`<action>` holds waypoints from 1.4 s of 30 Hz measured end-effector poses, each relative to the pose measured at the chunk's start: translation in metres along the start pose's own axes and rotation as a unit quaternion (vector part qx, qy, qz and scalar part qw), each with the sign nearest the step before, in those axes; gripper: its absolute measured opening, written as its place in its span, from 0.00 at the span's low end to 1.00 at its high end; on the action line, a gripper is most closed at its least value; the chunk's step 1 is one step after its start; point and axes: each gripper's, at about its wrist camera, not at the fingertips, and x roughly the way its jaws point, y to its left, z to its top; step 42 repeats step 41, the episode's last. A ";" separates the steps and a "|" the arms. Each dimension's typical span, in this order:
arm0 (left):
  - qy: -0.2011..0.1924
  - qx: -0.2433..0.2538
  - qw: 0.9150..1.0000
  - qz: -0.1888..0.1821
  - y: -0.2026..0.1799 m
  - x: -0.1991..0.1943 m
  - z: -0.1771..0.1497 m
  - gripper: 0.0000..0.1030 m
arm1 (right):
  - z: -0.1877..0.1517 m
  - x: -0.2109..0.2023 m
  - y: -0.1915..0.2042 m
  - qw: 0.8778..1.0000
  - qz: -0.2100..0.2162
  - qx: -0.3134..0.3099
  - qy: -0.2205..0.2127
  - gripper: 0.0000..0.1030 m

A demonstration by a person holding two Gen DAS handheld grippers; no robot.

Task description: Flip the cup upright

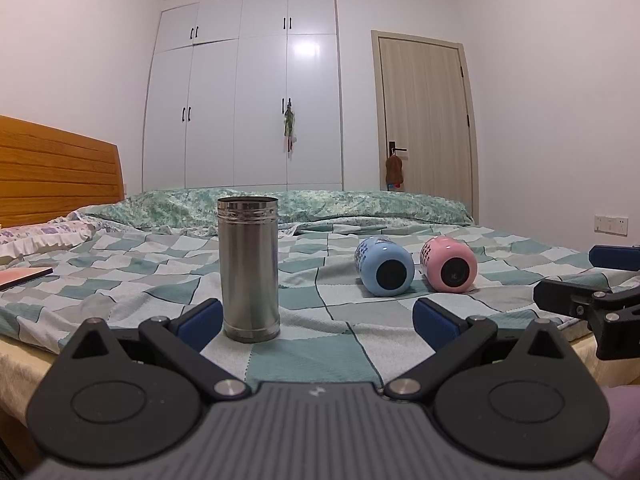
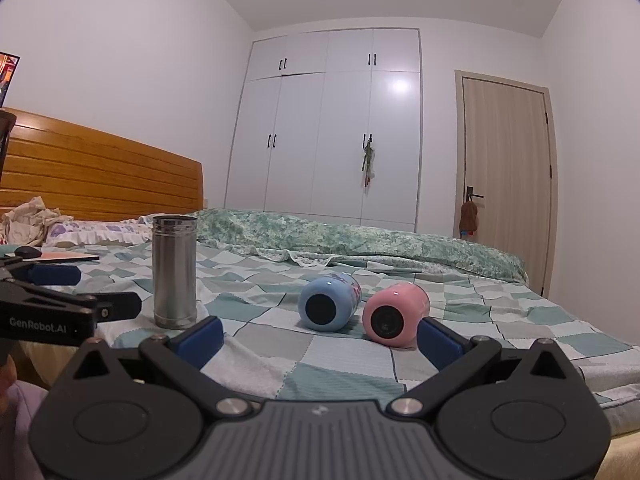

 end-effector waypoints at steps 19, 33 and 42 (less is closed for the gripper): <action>-0.002 -0.001 1.000 -0.003 0.000 -0.002 0.000 1.00 | 0.000 0.000 0.000 1.000 0.000 0.000 0.000 1.00; -0.002 -0.001 1.000 -0.002 0.000 -0.002 0.000 1.00 | 0.000 0.000 0.000 1.000 0.000 0.000 0.000 1.00; 0.000 -0.002 1.000 0.000 -0.002 0.000 0.001 1.00 | 0.000 0.000 0.000 1.000 0.000 0.000 0.000 1.00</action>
